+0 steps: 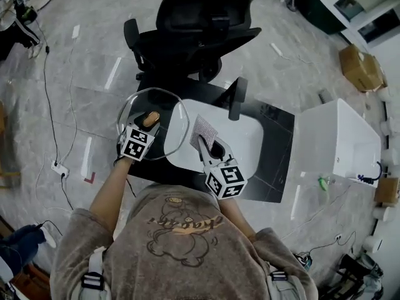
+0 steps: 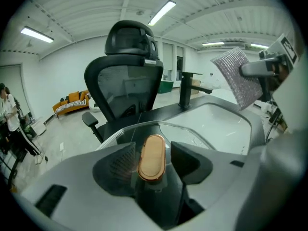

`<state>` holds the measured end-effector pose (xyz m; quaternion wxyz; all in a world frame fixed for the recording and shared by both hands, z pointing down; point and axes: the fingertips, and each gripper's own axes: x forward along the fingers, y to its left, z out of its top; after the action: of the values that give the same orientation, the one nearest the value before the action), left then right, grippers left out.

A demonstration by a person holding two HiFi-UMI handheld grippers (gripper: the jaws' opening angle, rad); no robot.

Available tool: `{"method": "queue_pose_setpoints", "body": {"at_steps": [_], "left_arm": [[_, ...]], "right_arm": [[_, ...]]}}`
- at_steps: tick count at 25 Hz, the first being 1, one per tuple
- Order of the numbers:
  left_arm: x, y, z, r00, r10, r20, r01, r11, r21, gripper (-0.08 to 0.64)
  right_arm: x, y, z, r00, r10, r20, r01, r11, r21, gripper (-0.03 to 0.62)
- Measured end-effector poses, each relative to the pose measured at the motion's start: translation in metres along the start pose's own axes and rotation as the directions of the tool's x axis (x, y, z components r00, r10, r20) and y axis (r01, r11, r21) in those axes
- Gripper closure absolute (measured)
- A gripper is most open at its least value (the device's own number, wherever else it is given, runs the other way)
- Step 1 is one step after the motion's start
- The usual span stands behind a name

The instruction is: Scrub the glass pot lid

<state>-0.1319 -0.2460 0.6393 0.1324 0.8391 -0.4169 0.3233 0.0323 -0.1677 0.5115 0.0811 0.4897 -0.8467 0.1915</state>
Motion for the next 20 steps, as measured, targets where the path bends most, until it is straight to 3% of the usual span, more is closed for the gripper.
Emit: {"method": "queue_pose_setpoints", "body": {"at_steps": [10, 20], "left_arm": [[0.025, -0.005, -0.008, 0.997, -0.06, -0.055, 0.061, 0.998, 0.019, 0.353], [0.029, -0.004, -0.011, 0.998, -0.05, -0.048, 0.051, 0.998, 0.024, 0.374]], "right_arm": [[0.001, -0.009, -0.007, 0.999, -0.051, -0.012, 0.051, 0.998, 0.021, 0.511], [0.014, -0.013, -0.008, 0.999, -0.033, -0.037, 0.033, 0.999, 0.002, 0.511]]}}
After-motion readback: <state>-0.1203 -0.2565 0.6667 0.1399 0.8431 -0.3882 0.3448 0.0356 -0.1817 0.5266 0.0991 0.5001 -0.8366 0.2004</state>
